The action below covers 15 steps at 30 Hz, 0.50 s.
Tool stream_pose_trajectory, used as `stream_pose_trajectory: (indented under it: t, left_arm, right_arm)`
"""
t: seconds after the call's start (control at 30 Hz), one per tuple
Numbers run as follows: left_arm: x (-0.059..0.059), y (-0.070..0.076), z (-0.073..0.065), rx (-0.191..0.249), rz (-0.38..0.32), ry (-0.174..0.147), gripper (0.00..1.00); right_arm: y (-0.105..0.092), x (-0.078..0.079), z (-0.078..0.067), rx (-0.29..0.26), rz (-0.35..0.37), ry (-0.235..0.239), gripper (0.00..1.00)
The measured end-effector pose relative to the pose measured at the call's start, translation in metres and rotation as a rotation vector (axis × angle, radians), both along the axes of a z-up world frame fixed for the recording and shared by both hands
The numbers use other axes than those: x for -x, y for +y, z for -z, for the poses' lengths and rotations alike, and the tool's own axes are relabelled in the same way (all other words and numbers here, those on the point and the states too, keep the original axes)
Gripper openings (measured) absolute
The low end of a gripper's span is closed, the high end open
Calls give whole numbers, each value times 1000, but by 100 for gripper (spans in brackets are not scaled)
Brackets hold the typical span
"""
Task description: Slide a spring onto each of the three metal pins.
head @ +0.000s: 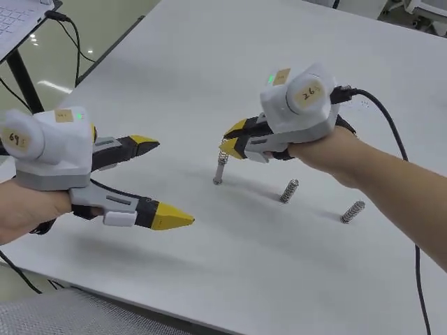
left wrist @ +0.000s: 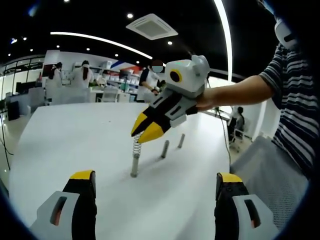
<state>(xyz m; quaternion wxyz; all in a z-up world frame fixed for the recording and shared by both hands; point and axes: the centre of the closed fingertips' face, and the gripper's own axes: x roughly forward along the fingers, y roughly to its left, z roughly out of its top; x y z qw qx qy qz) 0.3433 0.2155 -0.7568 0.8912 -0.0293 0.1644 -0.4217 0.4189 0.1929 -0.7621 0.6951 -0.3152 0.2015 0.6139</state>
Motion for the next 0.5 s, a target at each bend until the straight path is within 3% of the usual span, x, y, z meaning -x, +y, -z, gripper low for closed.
stream_pose_trajectory:
  t: [0.2, 0.5]
  left_arm:
    - [0, 0, 1, 1, -4, 3, 97]
    - [1, 2, 3, 0, -8, 9, 96]
  right_arm:
    - [0, 1, 7, 6, 3, 9, 7]
    - [-3, 5, 30, 34, 17, 27, 8]
